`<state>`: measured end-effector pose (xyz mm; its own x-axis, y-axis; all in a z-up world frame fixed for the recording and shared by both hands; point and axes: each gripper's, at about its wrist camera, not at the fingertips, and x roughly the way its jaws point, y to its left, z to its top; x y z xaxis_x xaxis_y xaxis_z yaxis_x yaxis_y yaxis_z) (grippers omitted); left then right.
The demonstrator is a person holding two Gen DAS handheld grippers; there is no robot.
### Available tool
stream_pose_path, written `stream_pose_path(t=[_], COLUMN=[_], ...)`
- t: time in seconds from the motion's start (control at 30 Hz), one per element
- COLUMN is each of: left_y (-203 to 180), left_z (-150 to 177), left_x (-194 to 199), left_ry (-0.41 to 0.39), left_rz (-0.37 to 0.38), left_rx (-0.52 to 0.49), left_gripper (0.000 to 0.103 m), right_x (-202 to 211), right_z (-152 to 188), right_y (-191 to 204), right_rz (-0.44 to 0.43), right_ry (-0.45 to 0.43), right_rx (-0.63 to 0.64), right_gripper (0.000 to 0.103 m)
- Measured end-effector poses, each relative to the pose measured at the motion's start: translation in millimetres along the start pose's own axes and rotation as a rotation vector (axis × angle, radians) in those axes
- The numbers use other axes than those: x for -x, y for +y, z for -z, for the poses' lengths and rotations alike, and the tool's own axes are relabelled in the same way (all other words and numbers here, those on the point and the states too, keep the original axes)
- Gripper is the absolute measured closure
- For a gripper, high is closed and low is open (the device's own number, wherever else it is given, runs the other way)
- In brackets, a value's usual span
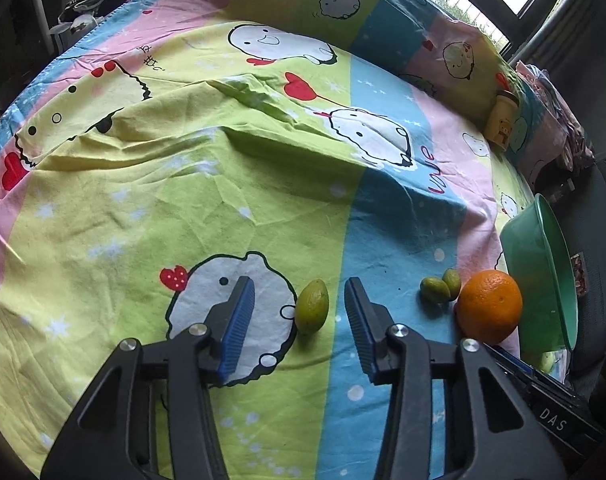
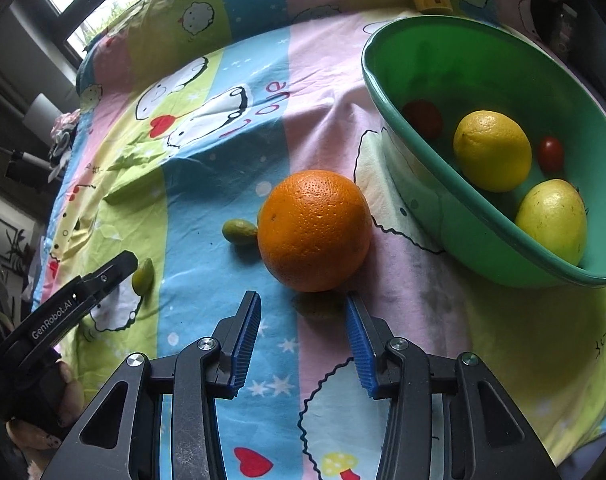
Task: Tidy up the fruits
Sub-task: 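Close the right tool on a small green olive beside the orange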
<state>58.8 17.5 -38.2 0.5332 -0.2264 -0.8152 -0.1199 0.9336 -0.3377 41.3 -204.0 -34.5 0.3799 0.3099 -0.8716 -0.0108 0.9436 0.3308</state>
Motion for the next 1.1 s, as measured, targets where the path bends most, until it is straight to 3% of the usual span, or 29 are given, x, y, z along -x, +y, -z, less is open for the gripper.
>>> stream_pose_path(t=[0.07, 0.33, 0.6, 1.1], left_y=[-3.3, -9.4, -9.3, -12.8], left_z=[-0.4, -1.7, -1.9, 2.7], left_x=[-4.7, -15.2, -17.1, -15.2], left_ry=[0.025, 0.039, 0.026, 0.032], left_rz=[0.033, -0.001, -0.041, -0.045], left_rx=[-0.001, -0.015, -0.033, -0.057], left_gripper=[0.063, 0.065, 0.086, 0.085], right_x=[-1.8, -7.0, -11.4, -9.2], right_z=[-0.7, -0.8, -1.2, -1.8], right_y=[-2.3, -5.3, 2.7, 6.0], right_rz=[0.012, 0.022, 0.049, 0.036], right_ry=[0.007, 0.017, 0.011, -0.001], right_rx=[-0.007, -0.01, 0.017, 0.034], right_gripper=[0.062, 0.064, 0.07, 0.075])
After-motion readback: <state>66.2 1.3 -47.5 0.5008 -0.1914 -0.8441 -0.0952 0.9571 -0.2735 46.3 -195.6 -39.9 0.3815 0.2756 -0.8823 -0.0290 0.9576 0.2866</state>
